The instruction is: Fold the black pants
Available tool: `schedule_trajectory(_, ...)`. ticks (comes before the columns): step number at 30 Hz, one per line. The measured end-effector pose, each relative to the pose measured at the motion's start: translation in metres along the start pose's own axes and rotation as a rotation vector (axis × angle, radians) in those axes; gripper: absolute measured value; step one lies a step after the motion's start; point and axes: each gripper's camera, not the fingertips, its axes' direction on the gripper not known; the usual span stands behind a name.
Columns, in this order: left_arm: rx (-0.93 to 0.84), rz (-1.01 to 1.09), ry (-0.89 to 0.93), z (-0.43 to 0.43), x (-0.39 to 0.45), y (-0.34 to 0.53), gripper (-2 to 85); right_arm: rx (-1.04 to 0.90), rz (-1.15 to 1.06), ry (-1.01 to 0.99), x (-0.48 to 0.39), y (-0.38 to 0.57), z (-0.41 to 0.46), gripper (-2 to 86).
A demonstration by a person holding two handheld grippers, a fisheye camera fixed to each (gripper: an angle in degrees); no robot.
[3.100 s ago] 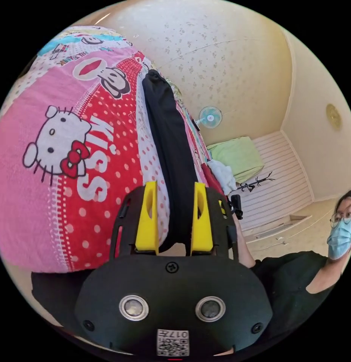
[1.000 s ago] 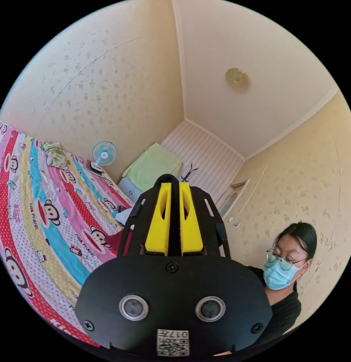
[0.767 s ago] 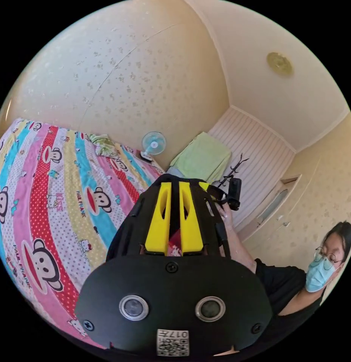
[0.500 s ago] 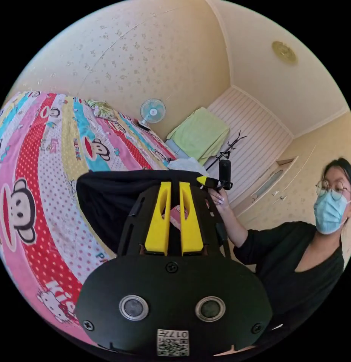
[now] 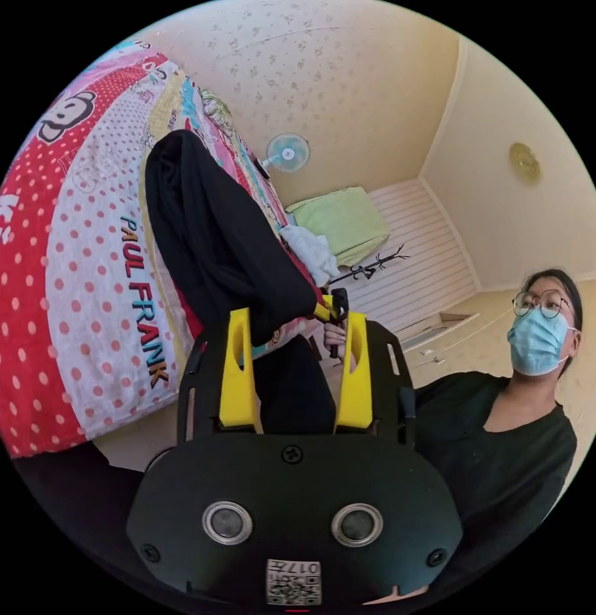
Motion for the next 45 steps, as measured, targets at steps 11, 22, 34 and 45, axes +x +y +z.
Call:
schedule_trajectory(11, -0.066, -0.040, -0.235, 0.069, -0.037, -0.089, 29.0, -0.111, 0.170, -0.012, 0.074, -0.082, 0.077, 22.9)
schedule_trajectory(22, 0.177, -0.245, -0.186, 0.131, -0.051, -0.053, 18.3, -0.173, 0.129, -0.041, 0.095, -0.093, 0.141, 16.1)
schedule_trajectory(34, 0.192, -0.323, 0.066, 0.108, 0.015, 0.018, 9.9, -0.355, 0.020, -0.230, -0.009, -0.016, 0.182, 11.7)
schedule_trajectory(45, 0.602, 0.004, -0.245, -0.103, 0.132, -0.032, 9.8, -0.647, -0.489, -0.361, -0.234, -0.148, 0.398, 11.4)
